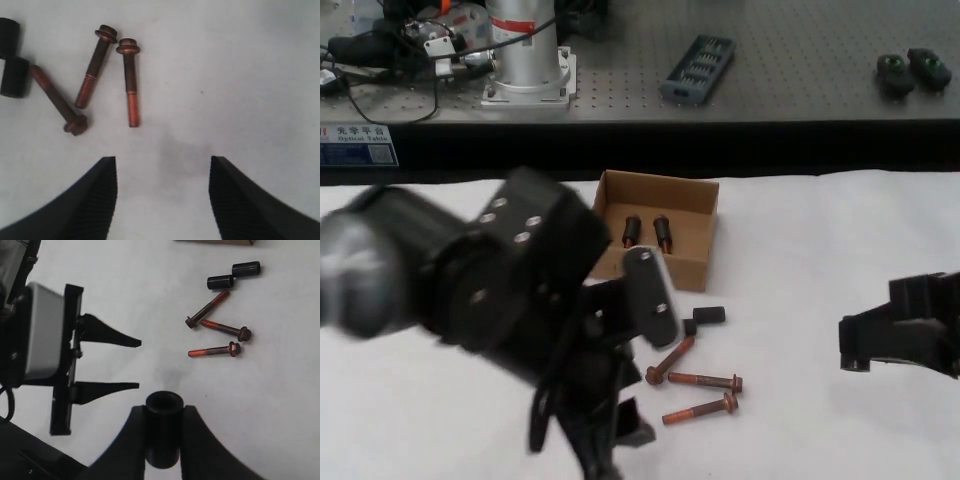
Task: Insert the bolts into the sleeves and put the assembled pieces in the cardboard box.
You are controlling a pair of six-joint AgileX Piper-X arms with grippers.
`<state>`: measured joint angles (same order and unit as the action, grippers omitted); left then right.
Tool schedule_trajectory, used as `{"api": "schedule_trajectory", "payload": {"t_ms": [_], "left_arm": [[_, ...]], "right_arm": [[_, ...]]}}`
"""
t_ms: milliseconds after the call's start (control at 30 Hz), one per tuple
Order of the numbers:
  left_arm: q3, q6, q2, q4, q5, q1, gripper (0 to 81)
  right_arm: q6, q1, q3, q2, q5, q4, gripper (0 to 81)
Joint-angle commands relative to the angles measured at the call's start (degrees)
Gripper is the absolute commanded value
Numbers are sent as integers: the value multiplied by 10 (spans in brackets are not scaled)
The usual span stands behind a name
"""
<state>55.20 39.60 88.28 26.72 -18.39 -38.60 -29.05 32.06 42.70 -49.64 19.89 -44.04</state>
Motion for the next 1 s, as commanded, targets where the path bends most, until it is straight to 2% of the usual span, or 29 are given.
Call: {"api": "schedule_trajectory", "payload": {"t_ms": [0,167,300,500,967], "left_arm": [[55,12,52,-12,26,-3,410],[127,12,113,-7,26,-12,405],[166,12,144,22,14,-23,349],[171,2,171,23,-5,-31,345],[173,-23,222,-1,-4,-52,345]], "right_arm": [[26,0,1,10,7,-8,19],[37,0,1,11,7,-15,19],[59,-5,1,11,4,-15,19],[59,-34,1,11,4,-15,19],[59,-49,1,11,4,-15,19]]}}
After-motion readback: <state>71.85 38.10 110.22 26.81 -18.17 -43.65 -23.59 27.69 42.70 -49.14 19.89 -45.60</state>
